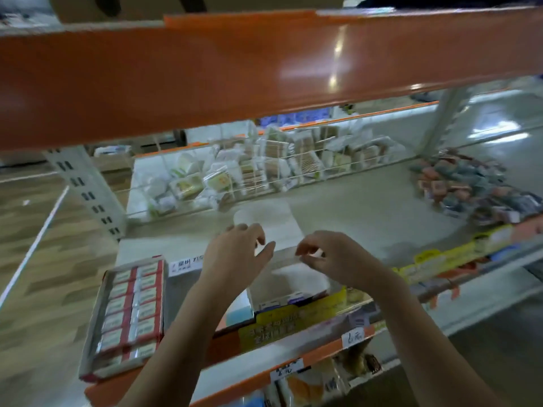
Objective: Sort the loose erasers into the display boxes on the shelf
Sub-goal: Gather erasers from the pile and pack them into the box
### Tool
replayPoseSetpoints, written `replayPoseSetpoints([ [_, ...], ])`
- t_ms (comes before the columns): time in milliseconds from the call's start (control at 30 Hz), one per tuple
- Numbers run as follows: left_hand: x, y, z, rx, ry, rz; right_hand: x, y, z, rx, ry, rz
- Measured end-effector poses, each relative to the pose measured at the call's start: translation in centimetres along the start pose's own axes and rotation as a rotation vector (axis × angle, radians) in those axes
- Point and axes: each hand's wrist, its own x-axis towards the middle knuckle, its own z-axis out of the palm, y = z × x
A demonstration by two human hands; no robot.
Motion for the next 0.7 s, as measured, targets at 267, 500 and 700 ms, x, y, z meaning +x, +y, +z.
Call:
replayPoseSetpoints([
  [267,5.3,9.5,3.2,0.051,-0.064,0.340,-5.3,6.2,-4.2,-0.123,0.232,0.272],
  [500,8.5,20.4,8.4,0.069,-0.133,0.433,-11.5,14.9,-8.7,-0.184,0.269,0.451],
  [700,11.3,29.6,12.9,0.060,-0.193,0.426,-16.3,22.7,-13.0,-0.204,0.302,0.538],
])
